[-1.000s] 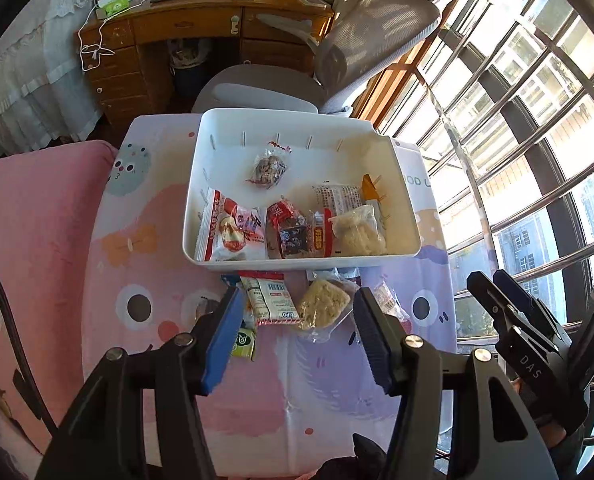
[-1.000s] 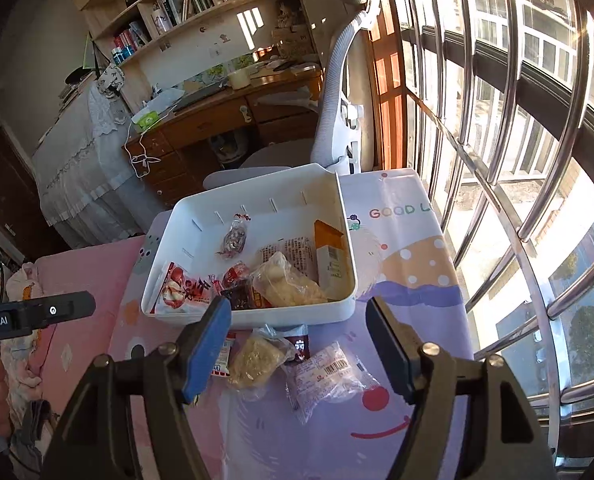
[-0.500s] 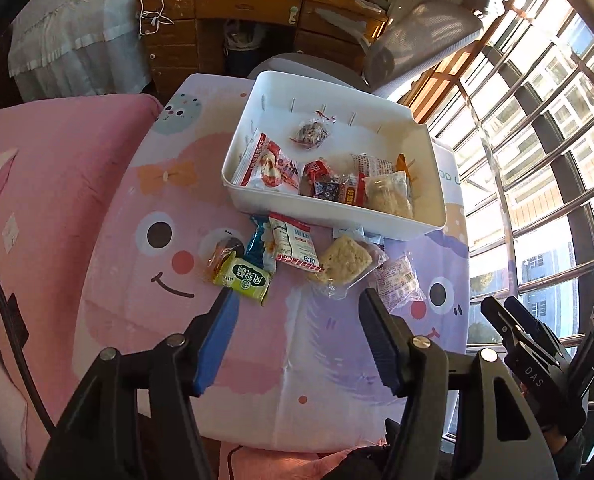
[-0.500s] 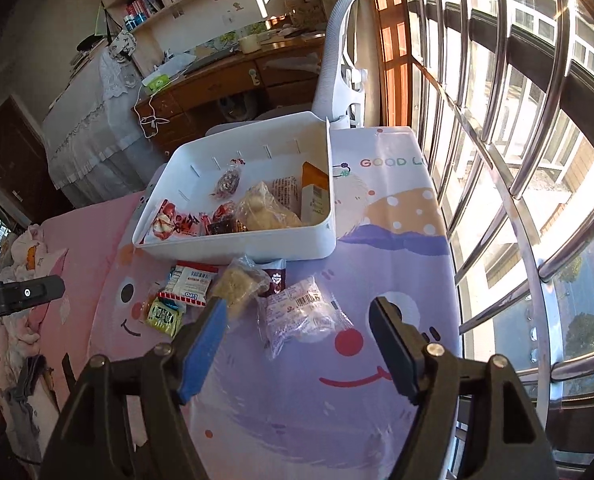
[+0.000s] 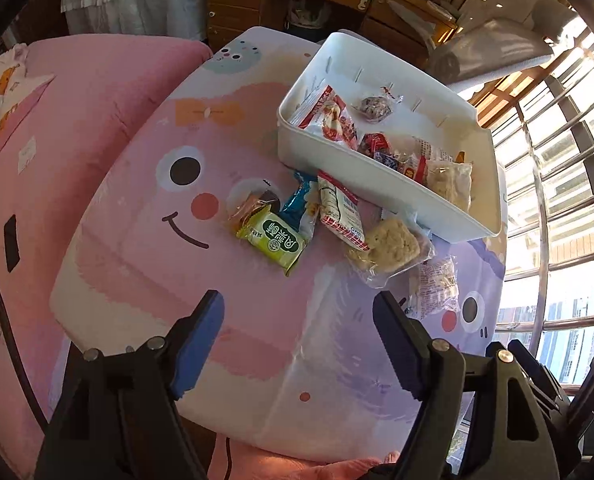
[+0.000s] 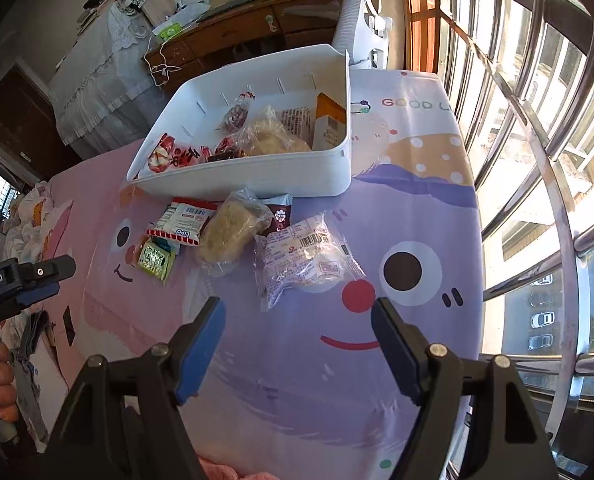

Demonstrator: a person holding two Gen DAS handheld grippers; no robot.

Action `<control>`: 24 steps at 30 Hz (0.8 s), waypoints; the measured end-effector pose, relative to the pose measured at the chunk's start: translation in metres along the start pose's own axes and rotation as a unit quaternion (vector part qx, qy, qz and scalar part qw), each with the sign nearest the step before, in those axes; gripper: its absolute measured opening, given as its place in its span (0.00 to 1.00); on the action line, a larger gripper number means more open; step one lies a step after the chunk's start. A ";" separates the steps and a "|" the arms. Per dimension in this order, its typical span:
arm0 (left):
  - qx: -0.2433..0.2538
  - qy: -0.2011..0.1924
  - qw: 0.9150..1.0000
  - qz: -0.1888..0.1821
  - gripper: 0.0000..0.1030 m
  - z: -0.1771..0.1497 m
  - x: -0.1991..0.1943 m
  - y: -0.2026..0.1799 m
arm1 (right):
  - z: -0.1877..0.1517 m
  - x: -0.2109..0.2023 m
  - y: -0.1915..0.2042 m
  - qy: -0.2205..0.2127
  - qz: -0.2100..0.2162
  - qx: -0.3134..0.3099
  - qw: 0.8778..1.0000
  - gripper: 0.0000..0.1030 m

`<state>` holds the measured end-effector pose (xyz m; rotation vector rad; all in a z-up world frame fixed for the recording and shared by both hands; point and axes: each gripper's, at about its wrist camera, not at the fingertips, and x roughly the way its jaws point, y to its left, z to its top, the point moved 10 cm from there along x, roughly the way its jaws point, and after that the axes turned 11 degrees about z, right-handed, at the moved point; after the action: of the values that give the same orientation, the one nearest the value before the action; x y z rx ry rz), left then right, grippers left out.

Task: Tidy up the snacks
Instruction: 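Withdraw both open tools from the tray toward the remaining snacks, then grasp the green pineapple-cake packet with the left tool while the right tool grasps the clear white-bread bag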

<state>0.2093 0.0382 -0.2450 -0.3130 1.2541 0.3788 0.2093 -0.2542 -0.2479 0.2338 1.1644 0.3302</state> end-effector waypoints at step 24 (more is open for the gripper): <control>-0.146 0.046 0.988 0.028 0.74 0.032 0.128 0.027 | 0.003 0.081 0.002 0.030 -0.062 -0.176 0.982 0.75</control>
<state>0.2585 0.0901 -0.3594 -0.5516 1.2997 0.6038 0.2408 -0.2222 -0.3159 -0.1581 1.1532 0.4288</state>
